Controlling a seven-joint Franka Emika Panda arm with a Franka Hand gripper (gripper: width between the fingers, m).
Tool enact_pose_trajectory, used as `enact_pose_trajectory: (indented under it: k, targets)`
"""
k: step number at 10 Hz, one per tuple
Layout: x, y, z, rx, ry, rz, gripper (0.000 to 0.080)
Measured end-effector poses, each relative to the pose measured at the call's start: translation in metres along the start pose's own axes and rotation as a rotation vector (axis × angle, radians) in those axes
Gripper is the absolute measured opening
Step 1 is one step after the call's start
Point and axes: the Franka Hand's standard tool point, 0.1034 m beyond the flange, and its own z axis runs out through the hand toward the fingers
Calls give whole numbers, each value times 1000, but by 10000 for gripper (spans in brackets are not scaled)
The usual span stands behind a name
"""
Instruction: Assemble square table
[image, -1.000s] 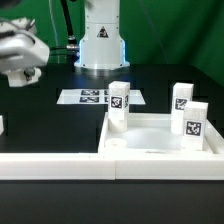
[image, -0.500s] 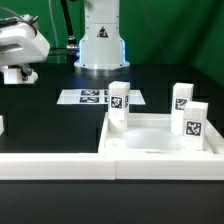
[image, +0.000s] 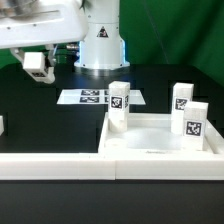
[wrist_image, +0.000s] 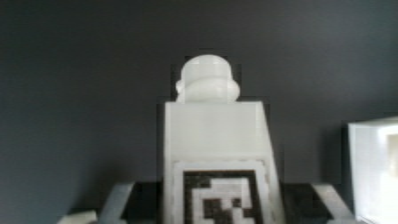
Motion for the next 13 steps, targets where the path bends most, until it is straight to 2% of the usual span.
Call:
enact_pose_trajectory:
  k: [2, 3, 4, 5, 7, 8, 9, 10, 11, 13]
  targets:
    - [1, 5, 0, -27, 99, 8, 285]
    - [8, 6, -2, -54, 179, 11, 285]
    - [21, -11, -1, -92, 262, -11, 285]
    - [37, -34, -9, -104, 337, -2, 285]
    - [69, -85, -34, -96, 508, 31, 285]
    - [79, -100, -44, -88, 611, 51, 285]
    - [83, -101, -53, -77, 678, 83, 285]
    - [81, -94, -51, -110, 723, 66, 285]
    - [80, -91, -49, -131, 759, 64, 285]
    - [80, -93, -47, -126, 745, 63, 285]
